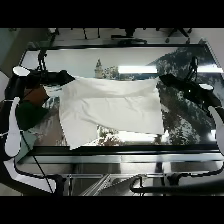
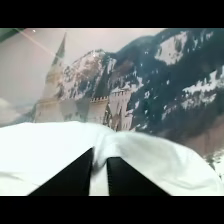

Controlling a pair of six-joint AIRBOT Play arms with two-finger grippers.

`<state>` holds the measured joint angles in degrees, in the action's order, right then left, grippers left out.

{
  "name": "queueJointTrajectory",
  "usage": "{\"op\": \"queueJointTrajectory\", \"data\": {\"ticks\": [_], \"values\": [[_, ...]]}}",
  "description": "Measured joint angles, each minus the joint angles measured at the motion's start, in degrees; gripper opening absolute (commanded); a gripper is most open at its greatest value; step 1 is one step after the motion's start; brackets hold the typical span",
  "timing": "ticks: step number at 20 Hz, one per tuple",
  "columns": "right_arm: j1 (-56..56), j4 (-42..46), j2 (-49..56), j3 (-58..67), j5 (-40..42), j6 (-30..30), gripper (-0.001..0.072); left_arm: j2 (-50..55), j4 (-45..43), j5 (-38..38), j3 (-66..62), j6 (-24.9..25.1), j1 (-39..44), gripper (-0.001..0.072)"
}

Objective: Fold the shirts.

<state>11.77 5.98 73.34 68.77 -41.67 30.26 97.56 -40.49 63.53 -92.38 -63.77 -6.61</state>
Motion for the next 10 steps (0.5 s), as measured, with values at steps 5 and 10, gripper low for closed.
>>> {"op": "queueJointTrajectory", "data": {"ticks": [5, 10], "values": [[5.49, 0.52, -0.76, 0.13, -8.76, 0.15, 0.0393, 4.24, -0.26, 14.27, -9.35, -3.02, -6.38, 0.0605], [11.65, 9.42, -1.75, 0.09, -21.88, 9.29, 0.0393, 1.22, -5.09, 27.26, -4.72, -7.21, -13.97, 0.0605]]}}
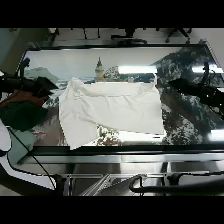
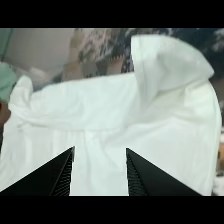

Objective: Fold the shirts.

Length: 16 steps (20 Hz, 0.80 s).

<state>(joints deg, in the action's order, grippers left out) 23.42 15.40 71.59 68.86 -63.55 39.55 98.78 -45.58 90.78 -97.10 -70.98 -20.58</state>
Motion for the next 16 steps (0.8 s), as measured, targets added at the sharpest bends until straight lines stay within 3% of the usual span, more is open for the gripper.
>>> {"op": "queueJointTrajectory", "data": {"ticks": [3, 8, 11, 14, 15, 16], "values": [[1.11, 7.26, -0.13, -0.07, -3.06, 4.83, 0.0392, -5.79, -5.68, -1.20, 13.81, -0.46, -3.80, 0.0605], [1.60, 10.51, -0.04, -0.07, -4.46, 6.64, 0.0384, -11.23, -7.80, -13.22, 34.12, 1.16, -6.38, 0.0605], [1.73, 9.55, 0.50, -0.07, -4.61, 6.97, 0.0384, -9.86, -5.16, -19.63, 39.28, 3.54, -5.09, 0.0604], [1.75, 8.92, 0.81, -0.07, -4.74, 7.19, 0.0384, -6.16, -2.67, -21.42, 38.58, 4.63, -3.93, 0.0604], [1.75, 8.72, 0.83, -0.04, -4.79, 7.19, 0.0383, -4.90, -2.14, -21.46, 37.66, 4.83, -3.67, 0.0545], [1.75, 8.72, 0.87, -0.07, -4.92, 7.19, 0.0383, -3.74, -1.92, -21.77, 36.65, 5.07, -3.32, 0.0405]]}}
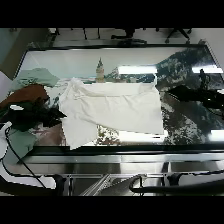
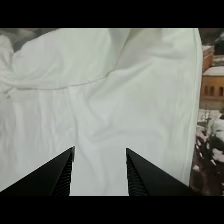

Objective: Fold the shirts.

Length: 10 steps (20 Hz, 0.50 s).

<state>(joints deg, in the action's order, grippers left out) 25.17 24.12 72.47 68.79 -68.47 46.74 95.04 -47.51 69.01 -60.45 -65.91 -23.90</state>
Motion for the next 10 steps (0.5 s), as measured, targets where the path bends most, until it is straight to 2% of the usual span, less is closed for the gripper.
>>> {"op": "queueJointTrajectory", "data": {"ticks": [3, 6, 10], "values": [[0.04, 0.52, 0.02, 0.02, -0.61, 0.28, 0.0384, 2.54, -0.26, -1.55, -3.21, 0.59, 0.90, 0.0014], [0.07, 5.29, 0.02, -0.02, -2.45, 3.65, 0.0384, 3.30, 0.09, -0.07, -6.36, 1.62, 1.33, 0.0014], [0.07, 18.67, -1.01, -1.92, -6.54, 12.98, 0.0393, 3.67, 0.24, 3.37, -8.17, 2.60, 1.49, 0.0015]]}}
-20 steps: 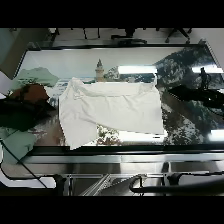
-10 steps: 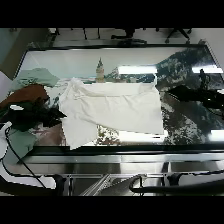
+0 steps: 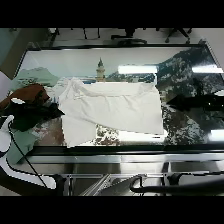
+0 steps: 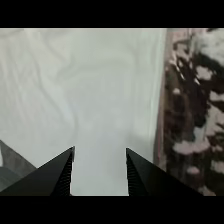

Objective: Fold the shirts.

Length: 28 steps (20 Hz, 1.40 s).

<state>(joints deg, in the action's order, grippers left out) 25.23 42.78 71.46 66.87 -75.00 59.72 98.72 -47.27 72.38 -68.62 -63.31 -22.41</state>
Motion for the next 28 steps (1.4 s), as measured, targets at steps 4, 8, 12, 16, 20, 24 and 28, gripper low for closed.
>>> {"op": "queueJointTrajectory", "data": {"ticks": [4, 8, 12, 16, 20, 24, 28], "values": [[-0.02, 11.80, -3.67, -7.65, -1.86, 7.45, 0.0396, 0.07, 0.31, 1.53, -0.48, 0.44, 0.02, 0.0015], [-1.53, 11.89, -5.20, -16.74, 0.83, 7.93, 0.0396, 0.07, 0.48, 2.27, -0.61, 0.61, 0.09, 0.0015], [-5.20, 5.88, -2.75, -20.37, 3.76, 4.68, 0.0185, 0.07, 0.85, 2.80, -0.63, 0.66, 0.09, 0.0014], [-7.19, 1.36, -2.08, -19.32, 7.08, -0.59, 0.0020, -1.31, 3.13, 4.74, -0.61, 1.38, 0.09, 0.0012], [-6.21, -3.96, -9.42, -7.96, 2.86, -2.67, 0.0020, -10.58, 10.91, 7.45, -2.38, 3.65, -0.22, 0.0012], [-2.69, -9.81, -20.52, 10.43, 2.25, -3.85, 0.0020, -25.18, 20.55, 12.09, -11.30, 4.52, -1.55, 0.0012], [0.09, -12.02, -29.92, 26.43, 6.23, -4.31, 0.0020, -40.11, 28.17, 11.19, -23.80, 4.68, -4.57, 0.0012]]}}
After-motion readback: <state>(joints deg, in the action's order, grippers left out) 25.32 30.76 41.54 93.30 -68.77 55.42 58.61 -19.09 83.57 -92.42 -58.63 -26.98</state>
